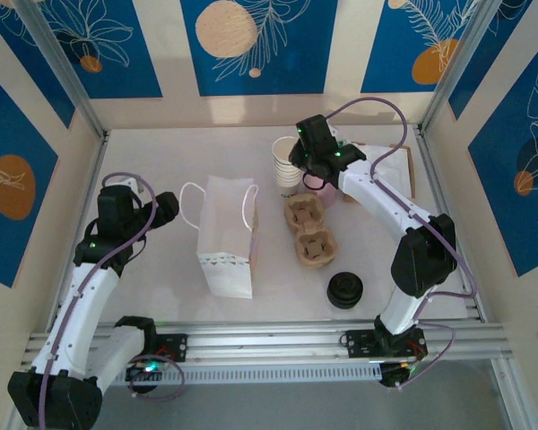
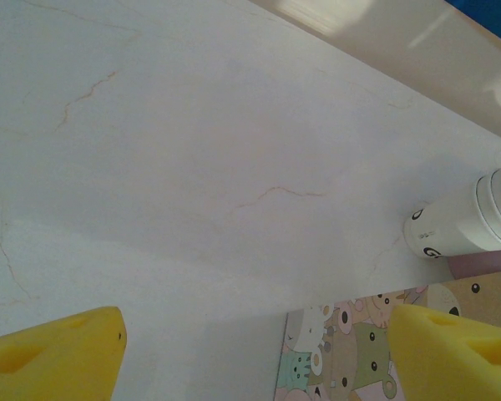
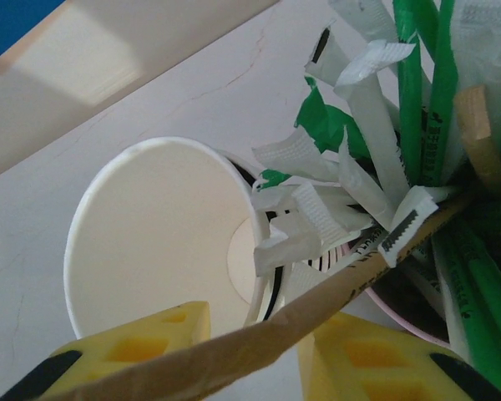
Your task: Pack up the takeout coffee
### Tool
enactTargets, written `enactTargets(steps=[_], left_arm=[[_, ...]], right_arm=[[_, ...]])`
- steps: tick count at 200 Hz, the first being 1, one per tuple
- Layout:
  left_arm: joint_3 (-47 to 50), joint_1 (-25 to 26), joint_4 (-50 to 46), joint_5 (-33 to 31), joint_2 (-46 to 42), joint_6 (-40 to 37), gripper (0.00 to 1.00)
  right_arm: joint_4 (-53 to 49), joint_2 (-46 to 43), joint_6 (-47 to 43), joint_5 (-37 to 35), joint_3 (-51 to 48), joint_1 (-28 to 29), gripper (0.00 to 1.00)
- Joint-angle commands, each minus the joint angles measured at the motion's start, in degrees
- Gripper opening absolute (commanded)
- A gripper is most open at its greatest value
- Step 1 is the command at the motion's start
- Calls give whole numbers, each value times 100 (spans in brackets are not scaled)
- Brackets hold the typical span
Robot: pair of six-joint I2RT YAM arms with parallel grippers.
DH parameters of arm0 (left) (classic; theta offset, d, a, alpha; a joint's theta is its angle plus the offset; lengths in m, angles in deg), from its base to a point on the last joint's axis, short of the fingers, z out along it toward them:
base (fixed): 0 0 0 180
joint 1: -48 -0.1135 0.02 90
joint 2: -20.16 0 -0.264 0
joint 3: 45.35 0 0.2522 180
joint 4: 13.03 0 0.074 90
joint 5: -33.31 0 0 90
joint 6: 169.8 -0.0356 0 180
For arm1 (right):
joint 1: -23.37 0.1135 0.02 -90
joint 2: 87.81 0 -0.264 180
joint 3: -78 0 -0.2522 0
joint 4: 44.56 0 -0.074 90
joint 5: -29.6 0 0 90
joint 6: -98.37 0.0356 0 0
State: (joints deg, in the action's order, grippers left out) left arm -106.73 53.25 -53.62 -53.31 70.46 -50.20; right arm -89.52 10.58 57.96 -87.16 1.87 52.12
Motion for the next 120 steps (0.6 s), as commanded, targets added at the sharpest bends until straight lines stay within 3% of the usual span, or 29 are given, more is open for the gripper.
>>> enactTargets(steps=[1, 120], left_arm=[[59, -77, 88, 5, -38, -17, 82], [68, -77, 90, -12, -21, -25, 82]], right_arm=[[116, -57, 4, -39, 1, 1, 34], [129, 144, -259, -171, 203, -72, 13]])
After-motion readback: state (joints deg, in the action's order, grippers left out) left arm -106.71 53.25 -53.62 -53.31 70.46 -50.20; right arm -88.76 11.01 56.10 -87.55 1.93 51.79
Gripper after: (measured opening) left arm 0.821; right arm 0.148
